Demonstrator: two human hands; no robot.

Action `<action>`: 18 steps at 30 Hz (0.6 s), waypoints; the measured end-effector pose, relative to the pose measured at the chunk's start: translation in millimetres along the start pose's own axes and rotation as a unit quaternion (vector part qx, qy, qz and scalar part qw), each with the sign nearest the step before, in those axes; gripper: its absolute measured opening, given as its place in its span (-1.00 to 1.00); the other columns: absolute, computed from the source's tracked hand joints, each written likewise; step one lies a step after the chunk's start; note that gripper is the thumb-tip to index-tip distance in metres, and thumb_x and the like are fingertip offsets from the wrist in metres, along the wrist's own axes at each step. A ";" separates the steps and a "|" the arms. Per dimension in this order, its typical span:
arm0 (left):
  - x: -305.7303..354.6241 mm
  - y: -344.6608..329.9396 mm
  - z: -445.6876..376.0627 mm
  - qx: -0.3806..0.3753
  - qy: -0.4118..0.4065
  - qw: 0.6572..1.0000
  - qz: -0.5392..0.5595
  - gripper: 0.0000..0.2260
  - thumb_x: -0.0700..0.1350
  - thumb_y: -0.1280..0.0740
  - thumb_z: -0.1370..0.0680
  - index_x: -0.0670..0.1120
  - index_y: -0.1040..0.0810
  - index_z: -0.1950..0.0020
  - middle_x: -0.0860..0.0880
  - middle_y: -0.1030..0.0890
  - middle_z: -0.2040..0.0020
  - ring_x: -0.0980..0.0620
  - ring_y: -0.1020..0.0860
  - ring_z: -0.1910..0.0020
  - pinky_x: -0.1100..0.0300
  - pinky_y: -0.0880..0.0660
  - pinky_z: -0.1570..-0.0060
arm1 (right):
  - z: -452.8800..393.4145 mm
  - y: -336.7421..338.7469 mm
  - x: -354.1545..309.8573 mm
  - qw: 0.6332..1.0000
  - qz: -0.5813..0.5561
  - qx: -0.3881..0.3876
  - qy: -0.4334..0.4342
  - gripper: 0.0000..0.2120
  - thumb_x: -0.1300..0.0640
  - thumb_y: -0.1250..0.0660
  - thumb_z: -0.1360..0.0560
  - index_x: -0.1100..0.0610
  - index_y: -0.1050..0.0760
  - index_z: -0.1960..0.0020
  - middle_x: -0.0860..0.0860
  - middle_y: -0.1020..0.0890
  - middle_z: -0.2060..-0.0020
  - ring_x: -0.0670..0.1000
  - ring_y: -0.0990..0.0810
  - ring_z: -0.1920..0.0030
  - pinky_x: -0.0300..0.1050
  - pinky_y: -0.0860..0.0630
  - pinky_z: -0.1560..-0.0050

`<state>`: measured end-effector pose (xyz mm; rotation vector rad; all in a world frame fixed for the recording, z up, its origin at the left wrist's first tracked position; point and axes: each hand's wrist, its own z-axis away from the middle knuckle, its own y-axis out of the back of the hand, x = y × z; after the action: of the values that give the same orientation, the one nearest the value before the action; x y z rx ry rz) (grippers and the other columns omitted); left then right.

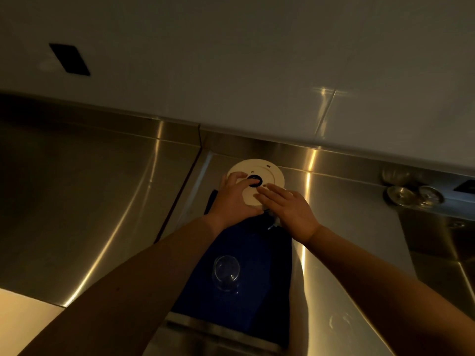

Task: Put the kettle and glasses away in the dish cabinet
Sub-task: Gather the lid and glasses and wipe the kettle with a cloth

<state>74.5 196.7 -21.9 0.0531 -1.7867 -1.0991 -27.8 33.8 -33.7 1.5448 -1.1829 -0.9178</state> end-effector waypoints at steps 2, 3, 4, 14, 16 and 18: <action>1.1 2.4 5.9 0.005 -0.005 1.000 -0.003 -0.36 0.04 -0.57 -0.27 0.06 -0.48 -0.31 0.01 -0.33 -0.32 -0.03 -0.20 -0.38 0.02 -0.27 -0.37 | 3.0 2.6 -5.7 1.000 0.002 0.005 0.002 -0.45 0.05 -0.34 -0.35 0.20 -0.47 -0.31 0.17 -0.51 -0.28 0.26 -0.51 -0.24 0.17 -0.56 0.05; 1.9 4.6 8.5 0.004 -0.008 1.000 -0.006 -0.37 0.04 -0.57 -0.27 0.05 -0.48 -0.31 0.01 -0.33 -0.32 -0.03 -0.21 -0.37 0.02 -0.28 -0.36 | 4.3 4.2 -9.2 1.000 0.004 0.007 0.002 -0.44 0.07 -0.40 -0.33 0.20 -0.47 -0.31 0.17 -0.51 -0.28 0.26 -0.50 -0.24 0.17 -0.57 0.05; 2.4 6.7 11.1 0.001 -0.010 1.000 -0.009 -0.36 0.03 -0.57 -0.26 0.05 -0.48 -0.31 0.02 -0.33 -0.32 -0.02 -0.21 -0.37 0.02 -0.29 -0.35 | 5.5 5.4 -13.3 1.000 0.005 0.009 0.000 -0.40 0.11 -0.48 -0.30 0.20 -0.47 -0.32 0.17 -0.50 -0.29 0.25 -0.50 -0.25 0.18 -0.57 0.05; -4.2 22.2 49.9 -0.004 -0.028 0.999 -0.030 -0.43 0.05 -0.56 -0.26 0.04 -0.52 -0.23 0.02 -0.31 -0.32 -0.01 -0.20 -0.37 0.02 -0.30 -0.35 | 21.6 2.6 -60.0 0.998 -0.014 0.058 -0.015 -0.47 0.18 -0.26 -0.37 0.21 -0.43 -0.34 0.16 -0.50 -0.29 0.25 -0.50 -0.25 0.17 -0.56 0.03; -7.4 19.8 58.2 -0.011 -0.020 0.999 -0.032 -0.43 0.05 -0.56 -0.25 0.04 -0.52 -0.23 0.03 -0.31 -0.32 -0.01 -0.20 -0.37 0.00 -0.29 -0.35 | 26.5 -2.6 -67.7 0.998 -0.011 0.065 -0.011 -0.46 0.19 -0.26 -0.35 0.21 -0.43 -0.33 0.17 -0.51 -0.28 0.25 -0.51 -0.24 0.16 -0.57 0.07; -11.5 13.6 66.4 -0.012 -0.017 0.999 -0.031 -0.43 0.05 -0.56 -0.26 0.04 -0.52 -0.23 0.02 -0.32 -0.30 -0.02 -0.21 -0.36 -0.03 -0.30 -0.35 | 33.0 -9.2 -73.4 0.998 -0.015 0.058 -0.011 -0.47 0.20 -0.25 -0.36 0.21 -0.43 -0.34 0.17 -0.51 -0.28 0.26 -0.50 -0.25 0.19 -0.58 0.07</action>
<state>35.8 253.3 -26.8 0.0771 -1.8110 -1.1731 -74.6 97.7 -50.3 1.6530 -1.2510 -0.8997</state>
